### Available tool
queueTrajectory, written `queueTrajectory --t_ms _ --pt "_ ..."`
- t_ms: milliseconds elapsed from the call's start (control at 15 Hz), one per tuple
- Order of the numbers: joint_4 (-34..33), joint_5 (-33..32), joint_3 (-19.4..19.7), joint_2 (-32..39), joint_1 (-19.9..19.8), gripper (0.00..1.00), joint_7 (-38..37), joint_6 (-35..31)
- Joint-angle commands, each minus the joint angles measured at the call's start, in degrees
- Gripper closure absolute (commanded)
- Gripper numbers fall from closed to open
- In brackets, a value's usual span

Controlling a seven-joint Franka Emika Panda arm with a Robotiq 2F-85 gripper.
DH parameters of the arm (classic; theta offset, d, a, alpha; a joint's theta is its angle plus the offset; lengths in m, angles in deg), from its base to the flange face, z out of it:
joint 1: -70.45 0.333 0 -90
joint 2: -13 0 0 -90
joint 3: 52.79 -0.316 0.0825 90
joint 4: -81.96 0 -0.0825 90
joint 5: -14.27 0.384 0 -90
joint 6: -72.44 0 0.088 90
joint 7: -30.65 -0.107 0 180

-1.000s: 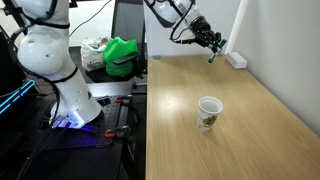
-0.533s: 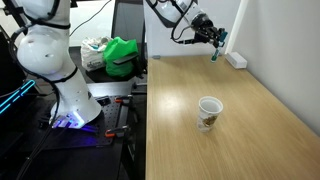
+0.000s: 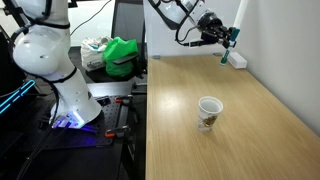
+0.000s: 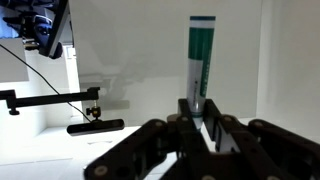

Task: Put the marker inside the cup

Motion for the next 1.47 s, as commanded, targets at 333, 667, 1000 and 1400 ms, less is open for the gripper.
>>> queueTrajectory --t_ms 333,667,1000,1400 --pt "5.6 -4.0 -0.1 -4.9 -3.3 0.95 1.9 -3.5" --pt "12.3 -6.4 0.6 -10.8 -6.8 0.95 3.8 -5.6" --pt "16.8 -7.0 1.3 -13.2 -9.2 0.95 4.6 -9.6" --pt "19.7 -8.4 1.4 -12.4 -9.6 0.95 2.9 -11.8"
